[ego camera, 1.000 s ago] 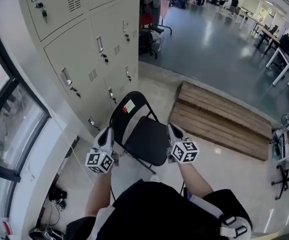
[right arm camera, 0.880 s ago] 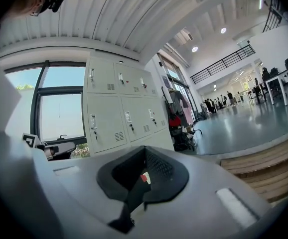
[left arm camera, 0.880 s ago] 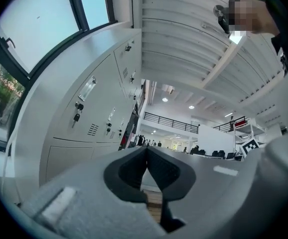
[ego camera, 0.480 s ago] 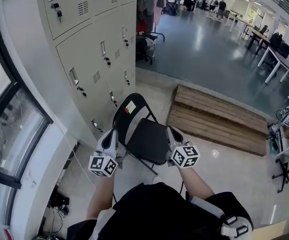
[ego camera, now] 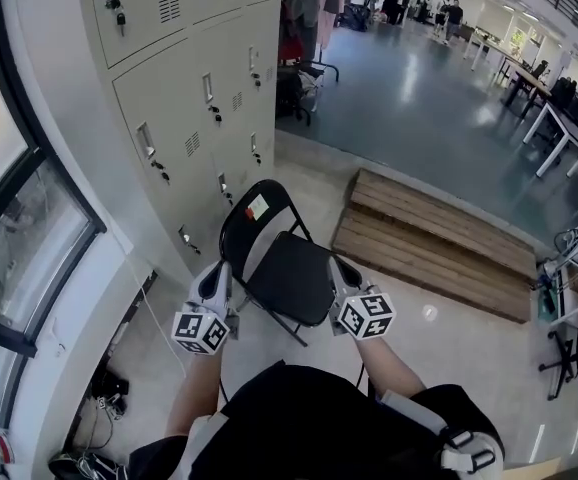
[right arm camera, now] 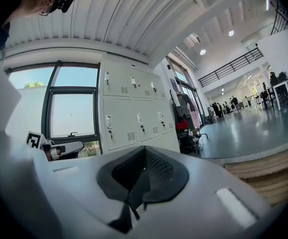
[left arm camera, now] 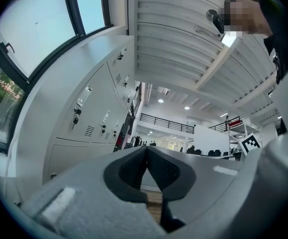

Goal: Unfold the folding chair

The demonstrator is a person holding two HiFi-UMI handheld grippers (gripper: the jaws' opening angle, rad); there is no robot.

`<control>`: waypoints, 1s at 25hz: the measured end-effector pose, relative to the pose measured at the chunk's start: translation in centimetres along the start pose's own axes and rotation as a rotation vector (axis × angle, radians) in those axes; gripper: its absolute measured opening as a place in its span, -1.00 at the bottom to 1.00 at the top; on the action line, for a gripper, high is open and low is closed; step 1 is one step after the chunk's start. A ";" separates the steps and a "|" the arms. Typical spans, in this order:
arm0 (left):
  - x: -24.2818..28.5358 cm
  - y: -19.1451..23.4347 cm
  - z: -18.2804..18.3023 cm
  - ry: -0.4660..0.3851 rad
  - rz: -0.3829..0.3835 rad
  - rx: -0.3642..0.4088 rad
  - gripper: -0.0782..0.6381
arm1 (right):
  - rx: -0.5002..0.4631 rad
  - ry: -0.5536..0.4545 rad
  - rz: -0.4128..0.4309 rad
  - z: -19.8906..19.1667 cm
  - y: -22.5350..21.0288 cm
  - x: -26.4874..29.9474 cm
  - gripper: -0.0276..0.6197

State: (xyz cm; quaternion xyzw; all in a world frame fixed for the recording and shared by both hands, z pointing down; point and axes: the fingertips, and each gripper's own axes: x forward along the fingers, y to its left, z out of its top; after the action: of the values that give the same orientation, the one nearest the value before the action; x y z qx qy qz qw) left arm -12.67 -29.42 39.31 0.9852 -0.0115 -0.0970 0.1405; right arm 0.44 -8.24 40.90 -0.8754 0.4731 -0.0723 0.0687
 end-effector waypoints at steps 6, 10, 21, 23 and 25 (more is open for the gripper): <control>0.8 -3.3 -1.3 0.002 -0.020 -0.006 -0.77 | 0.015 -0.021 -0.019 0.4 -2.8 -2.0 -0.91; 1.0 -4.7 -1.5 0.004 -0.032 0.003 -0.77 | 0.029 -0.020 -0.036 0.3 -3.8 -2.6 -0.91; 1.6 -4.5 -2.1 0.023 -0.015 0.024 -0.77 | 0.023 -0.028 -0.025 0.6 -3.1 -2.7 -0.91; 1.9 -4.5 -2.4 0.031 -0.016 0.025 -0.77 | 0.016 -0.022 -0.025 0.5 -3.2 -2.7 -0.91; 2.1 -4.5 -2.5 0.033 -0.019 0.023 -0.77 | 0.013 -0.014 -0.028 0.4 -3.4 -2.7 -0.91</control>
State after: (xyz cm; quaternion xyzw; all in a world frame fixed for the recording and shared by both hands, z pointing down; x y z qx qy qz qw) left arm -10.15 -24.50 40.01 0.9884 -0.0008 -0.0818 0.1282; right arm 1.81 -4.11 41.01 -0.8819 0.4598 -0.0703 0.0764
